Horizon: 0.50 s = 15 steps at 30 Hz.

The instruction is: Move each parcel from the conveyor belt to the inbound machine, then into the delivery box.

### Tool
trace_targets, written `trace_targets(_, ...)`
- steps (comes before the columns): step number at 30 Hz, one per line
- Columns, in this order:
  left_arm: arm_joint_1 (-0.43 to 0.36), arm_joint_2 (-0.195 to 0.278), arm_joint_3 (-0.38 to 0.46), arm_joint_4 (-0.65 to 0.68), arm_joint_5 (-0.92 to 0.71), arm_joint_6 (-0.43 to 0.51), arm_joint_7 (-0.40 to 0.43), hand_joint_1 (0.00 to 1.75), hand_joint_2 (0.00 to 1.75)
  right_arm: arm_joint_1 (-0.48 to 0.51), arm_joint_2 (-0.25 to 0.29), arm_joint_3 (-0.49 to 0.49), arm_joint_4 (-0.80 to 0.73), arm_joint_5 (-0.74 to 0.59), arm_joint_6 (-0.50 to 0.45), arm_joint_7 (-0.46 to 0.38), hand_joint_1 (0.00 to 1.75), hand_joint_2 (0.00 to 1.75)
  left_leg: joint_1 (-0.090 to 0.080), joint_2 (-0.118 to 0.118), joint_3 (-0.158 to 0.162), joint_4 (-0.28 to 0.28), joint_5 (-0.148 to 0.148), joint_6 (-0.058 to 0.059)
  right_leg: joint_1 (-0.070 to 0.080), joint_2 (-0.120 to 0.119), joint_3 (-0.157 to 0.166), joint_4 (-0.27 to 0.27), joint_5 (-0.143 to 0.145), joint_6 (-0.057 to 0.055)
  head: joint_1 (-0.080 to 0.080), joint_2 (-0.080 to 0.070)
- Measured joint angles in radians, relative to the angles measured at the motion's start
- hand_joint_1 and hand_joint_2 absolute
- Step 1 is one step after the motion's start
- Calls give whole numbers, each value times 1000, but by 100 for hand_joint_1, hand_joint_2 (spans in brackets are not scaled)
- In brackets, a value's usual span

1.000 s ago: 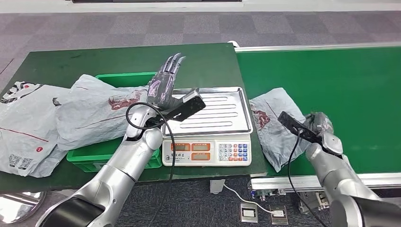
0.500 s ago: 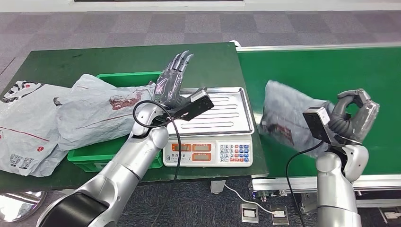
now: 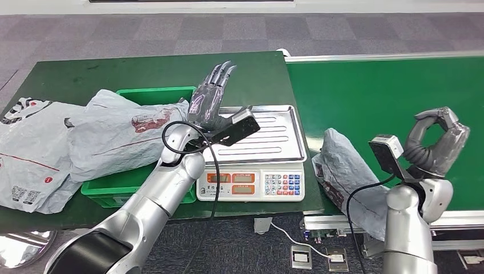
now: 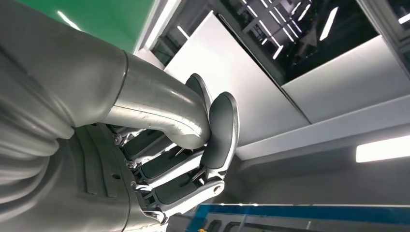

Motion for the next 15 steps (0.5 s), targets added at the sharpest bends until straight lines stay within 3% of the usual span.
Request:
trace_targets(9,-2,-3,-2,5,12,0,-4,0,0,2,22,-20,2,-2,0,-23,175,175,0,1,0,0,0,0,0,1,0,0,0,0,0,0)
trace_targets(13,-15,-13,-10,23,42,-3,-13,0,0,-56,61,60,93,190,7,130,0,175,0,6,-1,0,0,0,0,5,-1,1,2,0,0,0)
trace_targets(15,-25,-22,-14,30,51,-5,-15,0,0,-119,80,121,161,260,8,234,0,175,0,10,0,0,1,0,0,9,-2,1,3,0,0,0)
